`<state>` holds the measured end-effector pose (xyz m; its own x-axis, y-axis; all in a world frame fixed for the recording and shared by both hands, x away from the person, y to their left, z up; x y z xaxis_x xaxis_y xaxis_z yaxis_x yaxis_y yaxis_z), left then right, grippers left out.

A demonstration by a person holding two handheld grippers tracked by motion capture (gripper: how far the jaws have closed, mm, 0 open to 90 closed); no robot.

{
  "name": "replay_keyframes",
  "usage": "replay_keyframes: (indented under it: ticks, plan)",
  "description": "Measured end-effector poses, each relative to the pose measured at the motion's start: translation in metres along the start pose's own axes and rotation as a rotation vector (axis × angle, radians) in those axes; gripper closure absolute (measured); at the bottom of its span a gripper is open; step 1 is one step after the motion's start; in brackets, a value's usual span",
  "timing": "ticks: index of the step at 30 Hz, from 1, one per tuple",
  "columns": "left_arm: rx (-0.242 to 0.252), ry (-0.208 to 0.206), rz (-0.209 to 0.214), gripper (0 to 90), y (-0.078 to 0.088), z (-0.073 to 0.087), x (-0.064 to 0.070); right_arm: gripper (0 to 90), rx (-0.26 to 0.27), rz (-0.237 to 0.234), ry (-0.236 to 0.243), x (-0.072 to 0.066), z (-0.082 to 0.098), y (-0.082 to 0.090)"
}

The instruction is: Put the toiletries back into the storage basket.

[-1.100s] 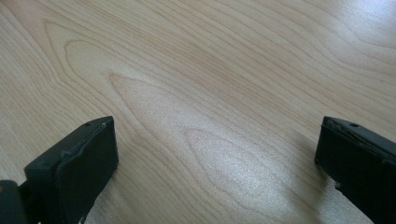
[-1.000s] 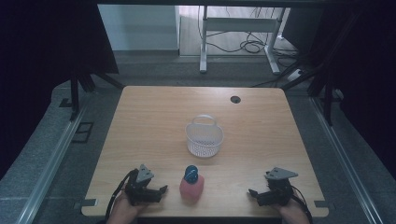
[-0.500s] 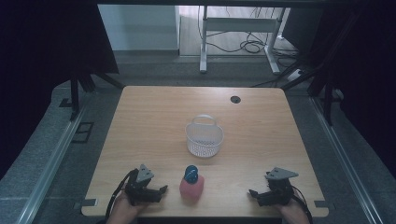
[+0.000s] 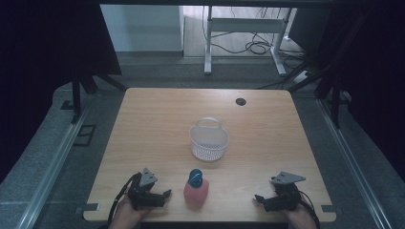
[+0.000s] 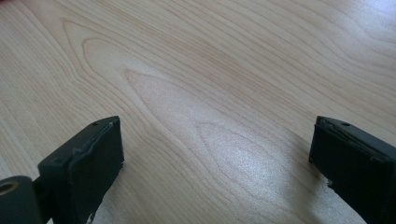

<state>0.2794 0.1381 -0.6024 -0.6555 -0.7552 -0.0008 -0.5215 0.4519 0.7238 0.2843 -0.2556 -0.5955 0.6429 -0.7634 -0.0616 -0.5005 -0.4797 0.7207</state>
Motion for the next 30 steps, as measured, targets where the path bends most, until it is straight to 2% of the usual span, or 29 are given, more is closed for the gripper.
replay_keyframes:
  ticks: [14, 23, 30]
  plan:
    - [0.000, 0.001, 0.000, 10.0, 0.000, 0.000, 0.000, 3.7, 0.021, -0.003, 0.035, -0.006, -0.005, 0.006]
    - [0.000, 0.000, 0.000, 10.0, 0.000, 0.000, 0.000, 2.5, 0.042, -0.027, 0.034, -0.011, -0.008, 0.009]
    - [0.000, 0.001, -0.001, 10.0, 0.000, 0.000, 0.000, 1.3, 0.053, -0.033, 0.051, -0.015, -0.012, 0.011]
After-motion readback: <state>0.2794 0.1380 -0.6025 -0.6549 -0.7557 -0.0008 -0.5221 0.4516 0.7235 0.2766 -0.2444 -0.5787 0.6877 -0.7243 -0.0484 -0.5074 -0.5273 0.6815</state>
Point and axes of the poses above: each handheld gripper's, and its own axes: y roughly backward along the jaws, z roughly out of its underside, x roughly to its right, the point moved 8 cm from there along -y, roughly forward along the jaws, and after that the axes turned 3 degrees about -y, right-handed, at the moved point
